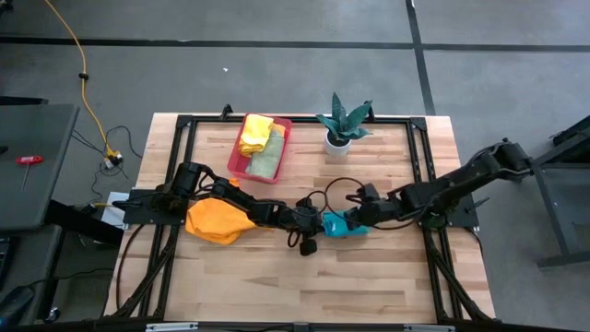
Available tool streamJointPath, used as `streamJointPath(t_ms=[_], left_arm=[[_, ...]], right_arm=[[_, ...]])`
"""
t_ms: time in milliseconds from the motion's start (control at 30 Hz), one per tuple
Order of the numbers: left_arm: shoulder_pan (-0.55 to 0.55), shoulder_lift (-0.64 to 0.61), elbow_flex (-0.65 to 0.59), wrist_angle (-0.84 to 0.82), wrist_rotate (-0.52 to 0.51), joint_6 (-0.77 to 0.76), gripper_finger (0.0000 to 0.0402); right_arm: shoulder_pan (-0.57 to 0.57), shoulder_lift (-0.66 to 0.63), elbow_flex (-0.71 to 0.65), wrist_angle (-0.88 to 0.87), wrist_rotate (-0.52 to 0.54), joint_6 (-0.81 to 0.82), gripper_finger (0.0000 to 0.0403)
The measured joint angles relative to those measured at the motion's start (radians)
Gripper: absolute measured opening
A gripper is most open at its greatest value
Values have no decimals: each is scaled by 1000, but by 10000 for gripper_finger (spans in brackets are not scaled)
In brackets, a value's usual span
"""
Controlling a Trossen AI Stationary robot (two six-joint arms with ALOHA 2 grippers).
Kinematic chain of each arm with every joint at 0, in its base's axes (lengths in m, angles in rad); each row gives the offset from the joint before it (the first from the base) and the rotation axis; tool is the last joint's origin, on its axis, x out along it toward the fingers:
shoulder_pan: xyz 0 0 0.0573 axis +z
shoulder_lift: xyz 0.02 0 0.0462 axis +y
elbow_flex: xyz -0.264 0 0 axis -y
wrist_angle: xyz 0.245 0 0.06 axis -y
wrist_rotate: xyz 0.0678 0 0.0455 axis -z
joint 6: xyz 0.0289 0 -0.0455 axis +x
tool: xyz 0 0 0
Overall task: Fold microfiber towels
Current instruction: Fold the blue microfiber cloth
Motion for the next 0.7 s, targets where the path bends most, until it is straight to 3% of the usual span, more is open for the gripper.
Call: streamJointPath(t_ms=[67,133,367,700], left_arm=[[0,0,0,0,0,0,0],[0,0,0,0,0,0,0],[0,0,0,0,0,0,0],[0,0,0,0,0,-2,0]], right_arm=[[0,33,0,5,5,-25,40],[0,76,0,53,26,-83,14],[-8,245,0,247,36,-193,3],[-8,405,0,436,-9,-212,3]])
